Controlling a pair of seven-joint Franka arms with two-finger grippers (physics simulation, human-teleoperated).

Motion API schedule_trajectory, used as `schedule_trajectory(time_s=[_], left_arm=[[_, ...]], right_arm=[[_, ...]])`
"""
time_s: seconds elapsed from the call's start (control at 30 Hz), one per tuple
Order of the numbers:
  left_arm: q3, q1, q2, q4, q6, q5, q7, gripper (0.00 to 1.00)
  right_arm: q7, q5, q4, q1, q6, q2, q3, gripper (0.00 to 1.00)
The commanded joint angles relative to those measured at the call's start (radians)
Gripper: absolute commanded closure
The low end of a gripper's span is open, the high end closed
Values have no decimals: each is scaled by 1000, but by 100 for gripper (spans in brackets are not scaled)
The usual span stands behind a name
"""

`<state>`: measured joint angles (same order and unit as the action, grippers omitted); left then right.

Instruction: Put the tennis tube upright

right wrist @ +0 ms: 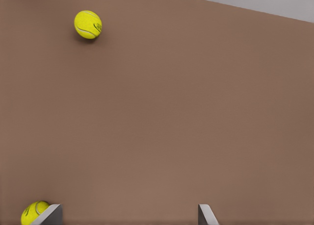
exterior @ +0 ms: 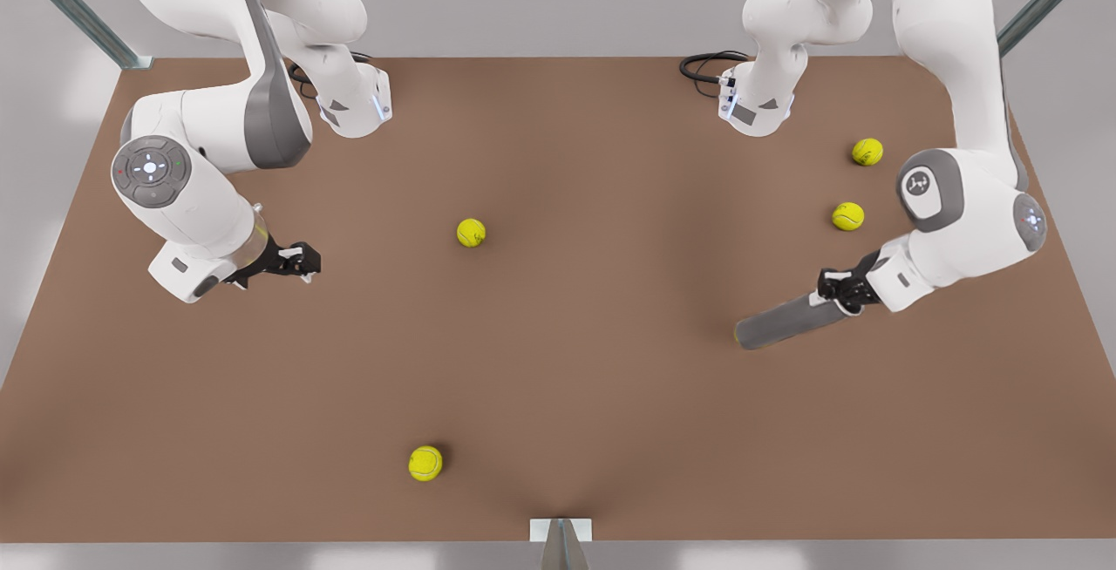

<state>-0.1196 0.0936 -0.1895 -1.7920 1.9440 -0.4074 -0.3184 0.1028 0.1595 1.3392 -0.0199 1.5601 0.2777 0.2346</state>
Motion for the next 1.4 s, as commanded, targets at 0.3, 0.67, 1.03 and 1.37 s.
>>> schedule_trajectory(time_s=[0.3, 0.67, 1.03, 1.37], left_arm=[[0, -3, 13, 22, -8, 334, 67, 79], [1, -5, -85, 19, -3, 340, 56, 79], [3, -5, -108, 20, 0, 340, 56, 0], [1, -5, -104, 22, -8, 340, 56, 0]], right_arm=[[0, 0, 0, 0, 0, 0, 0, 0], [0, 0, 0, 0, 0, 0, 0, 0], [0, -2, 0, -2, 0, 0, 0, 0], [0, -2, 0, 0, 0, 0, 0, 0]])
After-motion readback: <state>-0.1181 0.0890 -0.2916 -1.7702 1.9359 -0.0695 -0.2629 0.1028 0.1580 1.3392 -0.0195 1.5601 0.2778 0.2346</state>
